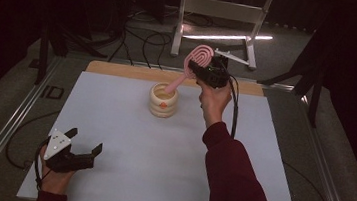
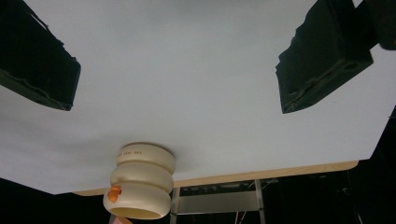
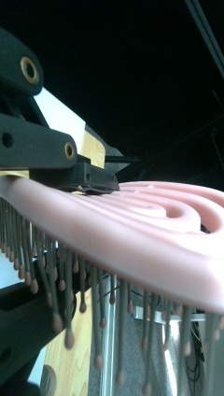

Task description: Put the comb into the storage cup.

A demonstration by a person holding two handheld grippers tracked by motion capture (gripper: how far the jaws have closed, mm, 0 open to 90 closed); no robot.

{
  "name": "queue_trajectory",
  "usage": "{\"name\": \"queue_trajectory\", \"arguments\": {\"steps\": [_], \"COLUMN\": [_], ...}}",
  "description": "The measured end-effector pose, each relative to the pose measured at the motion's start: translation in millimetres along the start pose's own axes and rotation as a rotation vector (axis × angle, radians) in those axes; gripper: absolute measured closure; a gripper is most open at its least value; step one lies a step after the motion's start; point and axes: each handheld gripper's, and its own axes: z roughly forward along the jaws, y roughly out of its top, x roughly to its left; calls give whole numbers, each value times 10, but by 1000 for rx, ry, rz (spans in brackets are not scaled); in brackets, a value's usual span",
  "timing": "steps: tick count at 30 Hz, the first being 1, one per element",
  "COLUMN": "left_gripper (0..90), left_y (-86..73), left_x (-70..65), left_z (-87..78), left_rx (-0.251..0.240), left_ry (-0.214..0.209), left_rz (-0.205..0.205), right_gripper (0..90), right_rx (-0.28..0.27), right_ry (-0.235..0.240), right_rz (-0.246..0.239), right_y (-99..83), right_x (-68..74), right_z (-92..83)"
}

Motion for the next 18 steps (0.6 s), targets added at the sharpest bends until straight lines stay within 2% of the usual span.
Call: {"name": "queue_trajectory", "arguments": {"steps": [18], "left_gripper": [3], "left_y": [0], "left_x": [-7], "left_z": [4], "left_rx": [0], "left_ry": [9], "left_rz": [0], "right_gripper": [638], "right_rx": [18], "right_ry": [-12], "right_rz": [2], "right_y": [-57], "right_x": [-21], "right_z": [83]}}
